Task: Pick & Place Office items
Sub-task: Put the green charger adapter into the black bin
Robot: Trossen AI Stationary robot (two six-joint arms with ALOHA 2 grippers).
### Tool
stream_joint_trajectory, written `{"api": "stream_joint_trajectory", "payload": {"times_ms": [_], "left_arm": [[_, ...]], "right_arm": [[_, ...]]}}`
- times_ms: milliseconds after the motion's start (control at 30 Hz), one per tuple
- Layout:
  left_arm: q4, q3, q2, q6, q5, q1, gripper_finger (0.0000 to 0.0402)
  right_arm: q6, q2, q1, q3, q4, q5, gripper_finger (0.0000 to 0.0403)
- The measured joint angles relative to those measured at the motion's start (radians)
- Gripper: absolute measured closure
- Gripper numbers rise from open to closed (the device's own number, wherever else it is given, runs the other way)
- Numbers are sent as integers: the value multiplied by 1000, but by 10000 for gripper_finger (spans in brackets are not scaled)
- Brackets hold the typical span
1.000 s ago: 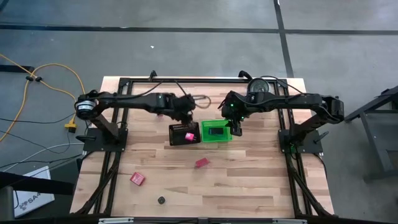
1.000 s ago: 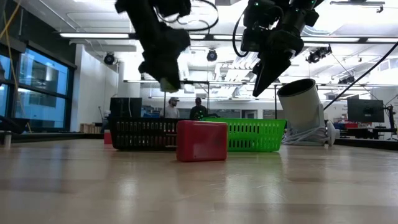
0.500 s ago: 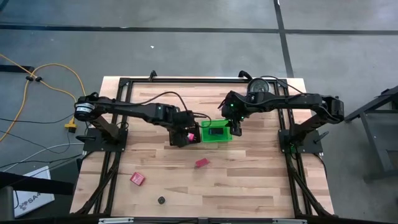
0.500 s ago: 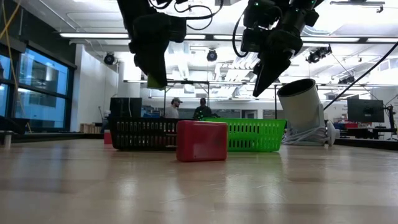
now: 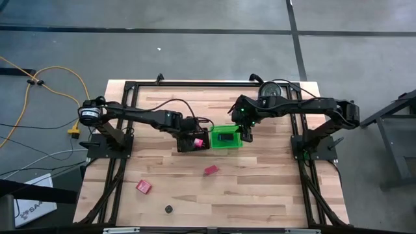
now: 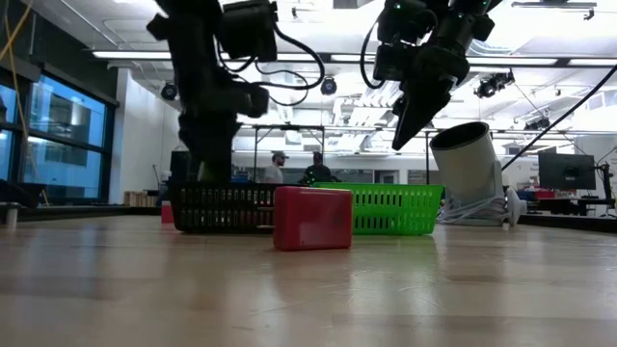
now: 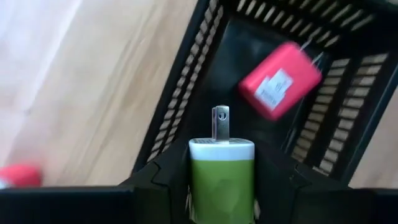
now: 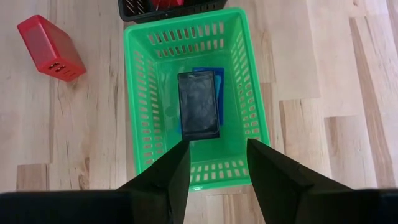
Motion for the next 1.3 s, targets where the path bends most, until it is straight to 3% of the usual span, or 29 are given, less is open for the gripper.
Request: {"api": "stream_joint_trajectory", "payload": {"times_ms": [167, 433, 1300], "left_arm": [[162, -83, 0, 14, 9, -8, 270], [253, -161, 0, 11, 9, -9, 265], [271, -169, 0, 13, 10, -32, 251]], "right_arm": [[0, 0, 0, 0, 2, 3, 257], [1, 0, 0, 0, 2, 3, 257], [3, 0, 0, 0, 5, 3, 257]]}}
